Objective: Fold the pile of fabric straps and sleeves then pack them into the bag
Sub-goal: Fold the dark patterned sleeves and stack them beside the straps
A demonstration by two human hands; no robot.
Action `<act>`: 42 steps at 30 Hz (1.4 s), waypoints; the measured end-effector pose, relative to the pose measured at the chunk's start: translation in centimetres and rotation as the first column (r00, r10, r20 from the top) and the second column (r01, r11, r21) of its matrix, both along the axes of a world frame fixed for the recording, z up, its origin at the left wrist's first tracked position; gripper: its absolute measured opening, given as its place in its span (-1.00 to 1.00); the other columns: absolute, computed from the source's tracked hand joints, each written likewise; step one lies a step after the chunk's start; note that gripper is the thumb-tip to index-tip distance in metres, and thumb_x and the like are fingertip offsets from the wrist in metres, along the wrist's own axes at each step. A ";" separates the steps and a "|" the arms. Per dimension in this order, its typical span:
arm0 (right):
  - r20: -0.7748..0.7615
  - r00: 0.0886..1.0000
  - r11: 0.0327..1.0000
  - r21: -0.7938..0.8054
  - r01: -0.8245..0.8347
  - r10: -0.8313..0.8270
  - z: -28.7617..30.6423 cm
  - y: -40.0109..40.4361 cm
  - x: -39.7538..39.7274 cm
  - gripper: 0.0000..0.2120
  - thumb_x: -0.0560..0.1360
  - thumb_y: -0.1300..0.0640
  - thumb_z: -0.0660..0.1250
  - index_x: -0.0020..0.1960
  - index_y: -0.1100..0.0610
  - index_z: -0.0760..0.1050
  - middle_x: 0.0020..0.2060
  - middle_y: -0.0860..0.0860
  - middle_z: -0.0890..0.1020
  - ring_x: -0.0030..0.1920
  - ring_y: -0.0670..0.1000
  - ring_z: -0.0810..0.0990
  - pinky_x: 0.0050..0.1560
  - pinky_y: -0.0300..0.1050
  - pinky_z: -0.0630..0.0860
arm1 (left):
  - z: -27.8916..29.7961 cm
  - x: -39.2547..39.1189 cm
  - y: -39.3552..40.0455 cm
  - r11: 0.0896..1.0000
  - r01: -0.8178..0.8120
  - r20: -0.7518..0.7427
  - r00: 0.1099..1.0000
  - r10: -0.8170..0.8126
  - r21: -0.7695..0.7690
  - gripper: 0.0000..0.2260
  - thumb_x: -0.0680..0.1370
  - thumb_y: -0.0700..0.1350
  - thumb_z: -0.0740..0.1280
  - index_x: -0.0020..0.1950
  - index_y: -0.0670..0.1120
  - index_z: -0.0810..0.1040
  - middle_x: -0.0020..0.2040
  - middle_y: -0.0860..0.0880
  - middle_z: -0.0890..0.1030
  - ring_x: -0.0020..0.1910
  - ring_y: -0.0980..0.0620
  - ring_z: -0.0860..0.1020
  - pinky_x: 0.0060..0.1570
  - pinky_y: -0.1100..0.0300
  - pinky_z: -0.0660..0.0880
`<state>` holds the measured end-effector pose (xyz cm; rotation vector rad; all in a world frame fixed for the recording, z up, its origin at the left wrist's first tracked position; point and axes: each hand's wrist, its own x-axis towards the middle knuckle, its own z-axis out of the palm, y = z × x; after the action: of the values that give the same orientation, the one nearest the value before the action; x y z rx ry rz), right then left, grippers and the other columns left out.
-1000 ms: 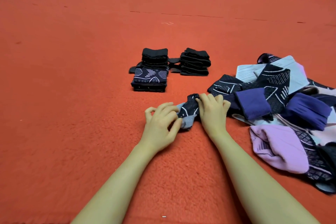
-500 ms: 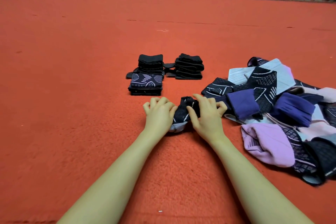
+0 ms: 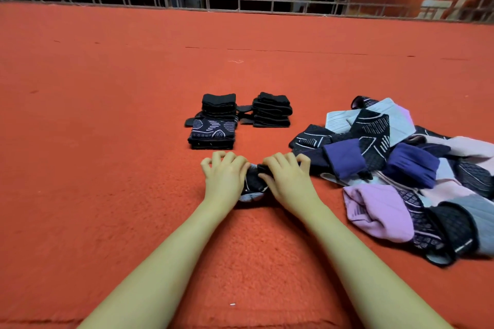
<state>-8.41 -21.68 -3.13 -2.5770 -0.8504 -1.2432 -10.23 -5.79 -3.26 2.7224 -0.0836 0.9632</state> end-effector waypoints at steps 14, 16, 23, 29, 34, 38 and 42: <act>0.157 0.988 0.995 0.103 -0.014 -0.003 -0.5 -1.0 -1.8 -0.84 0.46 0.20 0.28 -0.04 0.02 0.33 -0.22 -0.11 0.60 -0.18 -0.03 0.56 -0.10 -0.05 0.15 | 1.0 1.4 2.1 0.978 -0.190 -0.031 0.982 0.188 -0.080 -0.74 0.50 -0.01 0.18 -0.25 -0.09 0.57 -0.18 -0.11 0.49 -0.18 -0.19 0.49 -0.14 -0.09 0.37; 0.129 0.992 0.987 0.161 -0.029 0.008 -0.6 -1.1 -1.9 -0.89 0.49 0.20 0.20 -0.05 0.02 0.32 -0.25 -0.10 0.59 -0.19 -0.04 0.51 -0.10 -0.05 0.15 | 0.6 1.4 2.5 0.971 -0.214 -0.021 0.977 0.213 -0.109 -0.86 0.49 -0.10 0.34 -0.23 -0.11 0.57 -0.14 -0.15 0.50 -0.14 -0.22 0.48 -0.10 -0.13 0.35; -0.141 0.986 0.902 0.431 -0.021 0.091 -1.5 -0.3 -1.5 -0.93 0.53 0.06 0.17 -0.01 0.00 0.41 -0.28 -0.09 0.56 -0.27 -0.11 0.37 -0.10 -0.11 0.12 | -0.5 1.1 2.5 0.974 -0.092 -0.144 0.988 0.063 -0.205 -0.89 0.55 -0.12 0.32 0.02 -0.12 0.57 0.14 -0.08 0.48 0.16 -0.12 0.39 0.07 0.01 0.17; -0.244 0.966 0.859 0.509 0.049 0.089 -0.2 1.0 -0.7 -0.90 0.55 0.05 0.18 -0.02 0.00 0.47 -0.29 -0.27 0.43 -0.20 -0.26 0.34 -0.15 -0.14 0.01 | 0.2 -0.4 1.8 0.902 0.424 0.028 0.903 -0.428 0.083 -0.71 0.52 0.10 0.18 0.03 -0.06 0.54 0.10 0.03 0.56 0.11 0.05 0.40 -0.03 0.14 0.13; -0.391 0.920 0.860 0.469 0.202 -0.002 -1.0 0.5 0.2 -0.92 0.59 0.10 0.23 0.01 0.04 0.50 -0.25 -0.09 0.56 -0.17 -0.07 0.47 -0.08 -0.09 0.05 | -1.8 -0.1 2.0 0.860 0.450 0.090 0.872 -0.481 0.242 -0.76 0.47 0.09 0.24 0.05 0.00 0.44 0.07 0.02 0.55 0.03 -0.02 0.45 -0.06 0.09 0.22; -0.462 0.878 0.892 0.336 0.303 -0.125 -1.8 0.1 1.1 -0.87 0.63 0.07 0.15 0.01 0.03 0.46 -0.20 -0.03 0.61 -0.12 0.04 0.53 -0.08 -0.03 0.08 | -2.1 0.5 2.1 0.863 0.445 0.123 0.868 -0.482 0.239 -0.88 0.51 0.01 0.20 0.00 0.02 0.37 0.06 0.07 0.44 -0.03 0.00 0.43 -0.12 0.09 0.20; -0.426 0.861 0.905 0.183 0.384 -0.279 -2.2 -0.6 2.8 -0.84 0.62 0.05 0.15 0.01 0.07 0.48 -0.27 0.03 0.60 -0.17 0.14 0.55 -0.11 0.01 0.11 | -2.4 0.1 2.4 0.884 0.467 0.158 0.873 -0.462 0.009 -0.91 0.56 -0.01 0.18 0.04 0.04 0.38 0.08 0.10 0.39 -0.08 0.08 0.41 -0.10 0.13 0.18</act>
<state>-5.60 -22.31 -5.35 -2.6778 -0.1462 -0.7852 -10.12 -3.41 -5.64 2.4154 -0.7139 1.0085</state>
